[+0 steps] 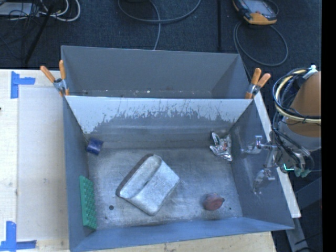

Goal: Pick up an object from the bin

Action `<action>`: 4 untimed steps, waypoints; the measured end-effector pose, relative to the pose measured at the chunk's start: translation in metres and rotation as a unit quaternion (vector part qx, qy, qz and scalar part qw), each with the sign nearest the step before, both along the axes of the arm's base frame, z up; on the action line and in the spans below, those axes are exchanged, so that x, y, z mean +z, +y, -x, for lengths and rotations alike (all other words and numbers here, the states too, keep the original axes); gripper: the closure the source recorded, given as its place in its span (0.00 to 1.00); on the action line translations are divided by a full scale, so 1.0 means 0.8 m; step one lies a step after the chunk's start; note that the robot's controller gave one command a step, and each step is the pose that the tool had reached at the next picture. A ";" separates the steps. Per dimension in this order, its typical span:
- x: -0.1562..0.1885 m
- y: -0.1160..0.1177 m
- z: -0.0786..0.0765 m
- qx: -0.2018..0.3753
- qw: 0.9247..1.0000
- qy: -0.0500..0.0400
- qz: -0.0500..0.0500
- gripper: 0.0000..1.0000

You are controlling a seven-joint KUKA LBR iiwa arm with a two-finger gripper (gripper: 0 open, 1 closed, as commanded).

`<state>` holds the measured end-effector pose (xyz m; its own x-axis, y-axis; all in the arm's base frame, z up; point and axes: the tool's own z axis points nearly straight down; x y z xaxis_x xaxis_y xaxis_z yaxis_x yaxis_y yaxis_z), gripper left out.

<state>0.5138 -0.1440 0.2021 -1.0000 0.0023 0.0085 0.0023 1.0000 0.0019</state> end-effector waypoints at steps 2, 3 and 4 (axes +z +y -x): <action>-0.154 0.066 0.025 0.023 1.000 -0.003 0.001 1.00; -0.154 0.066 0.025 0.024 1.000 -0.003 0.001 0.00; -0.162 0.105 0.037 0.129 0.992 -0.009 0.002 0.00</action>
Offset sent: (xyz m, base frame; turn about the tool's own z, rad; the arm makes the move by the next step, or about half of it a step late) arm -0.0199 0.0518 -0.1220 -0.0417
